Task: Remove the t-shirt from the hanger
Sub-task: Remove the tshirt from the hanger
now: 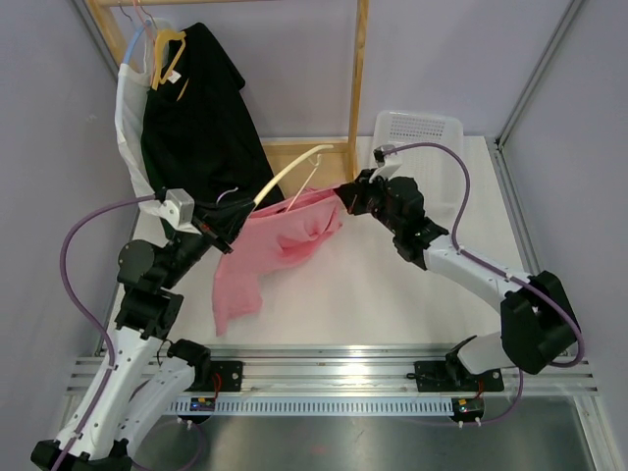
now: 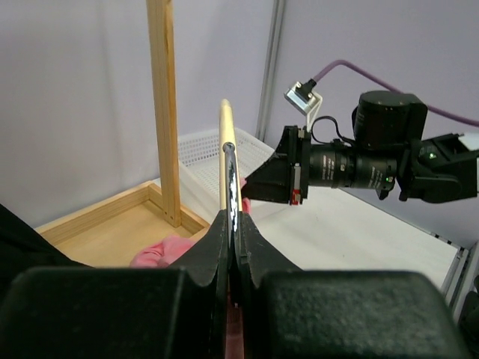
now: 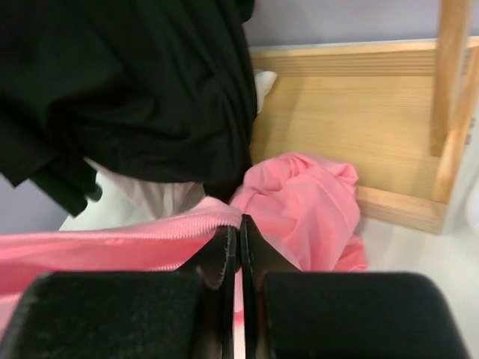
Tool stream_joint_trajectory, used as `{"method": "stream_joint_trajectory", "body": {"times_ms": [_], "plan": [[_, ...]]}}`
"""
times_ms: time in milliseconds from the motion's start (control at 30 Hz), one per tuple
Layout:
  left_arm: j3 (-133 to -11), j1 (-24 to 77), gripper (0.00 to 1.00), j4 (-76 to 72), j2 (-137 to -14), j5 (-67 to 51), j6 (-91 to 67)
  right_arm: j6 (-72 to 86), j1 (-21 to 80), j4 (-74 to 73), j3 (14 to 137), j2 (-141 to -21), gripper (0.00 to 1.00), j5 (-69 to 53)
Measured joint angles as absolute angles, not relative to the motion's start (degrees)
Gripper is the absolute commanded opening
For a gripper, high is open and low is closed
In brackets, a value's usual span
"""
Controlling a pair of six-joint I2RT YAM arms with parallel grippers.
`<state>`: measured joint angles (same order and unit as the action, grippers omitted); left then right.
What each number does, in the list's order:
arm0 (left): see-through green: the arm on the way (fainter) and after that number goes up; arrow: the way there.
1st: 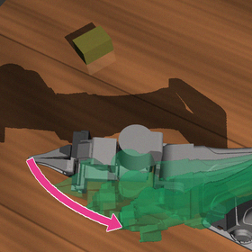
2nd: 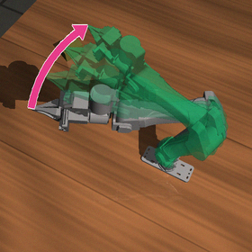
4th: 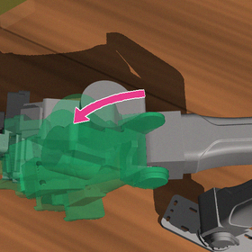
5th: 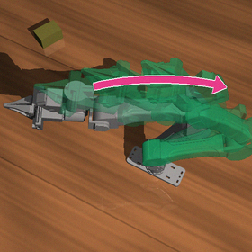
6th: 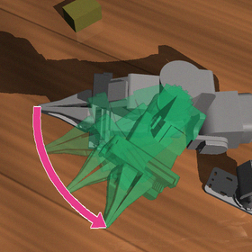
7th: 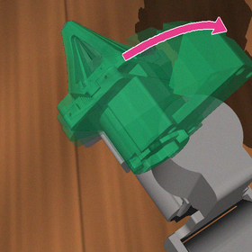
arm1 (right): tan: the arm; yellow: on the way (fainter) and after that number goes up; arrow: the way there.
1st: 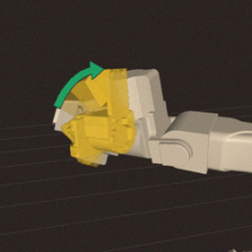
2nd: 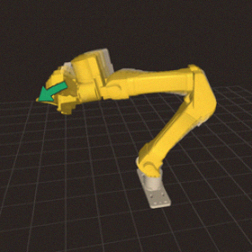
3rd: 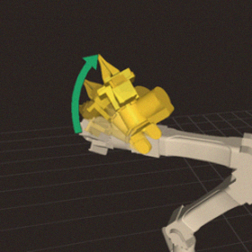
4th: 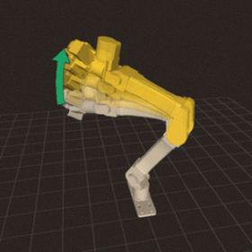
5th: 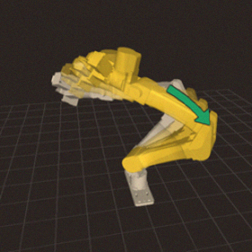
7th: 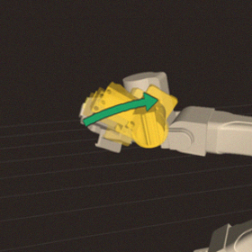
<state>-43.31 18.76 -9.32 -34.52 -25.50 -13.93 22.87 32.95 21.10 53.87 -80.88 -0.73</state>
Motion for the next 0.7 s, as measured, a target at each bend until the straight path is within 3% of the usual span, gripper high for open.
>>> {"method": "stream_joint_trajectory", "body": {"times_ms": [233, 367, 467, 533, 567, 633, 700], "plan": [[-37.8, 18.7, 0.00, -16.9, -34.1, -23.1, -16.9, 16.0, 37.4, 24.6, 56.2, -86.2, 0.00, -10.2], [-37.0, 18.7, 0.00, -24.0, -35.4, -22.4, -18.4, 11.1, 41.2, 23.5, 59.7, -89.8, 0.11, -16.2], [-37.4, 18.7, 0.00, -29.2, -37.6, -22.3, -19.6, 8.2, 42.7, 22.4, 61.0, -90.8, 0.39, -19.2], [-38.9, 18.7, 0.00, -31.7, -40.0, -22.2, -20.4, 6.7, 43.2, 22.2, 61.0, -90.9, 0.67, -20.7], [-39.7, 18.7, 0.00, -32.8, -41.3, -22.2, -20.6, 6.2, 43.4, 22.4, 61.0, -90.9, 0.76, -21.2], [-40.6, 18.7, 0.00, -35.2, -43.2, -21.8, -20.8, 5.0, 43.5, 23.6, 60.5, -90.8, 0.85, -22.2], [-40.9, 18.7, 0.00, -38.0, -44.3, -21.2, -20.7, 4.6, 43.6, 25.6, 59.2, -90.6, 0.88, -22.8]]}}
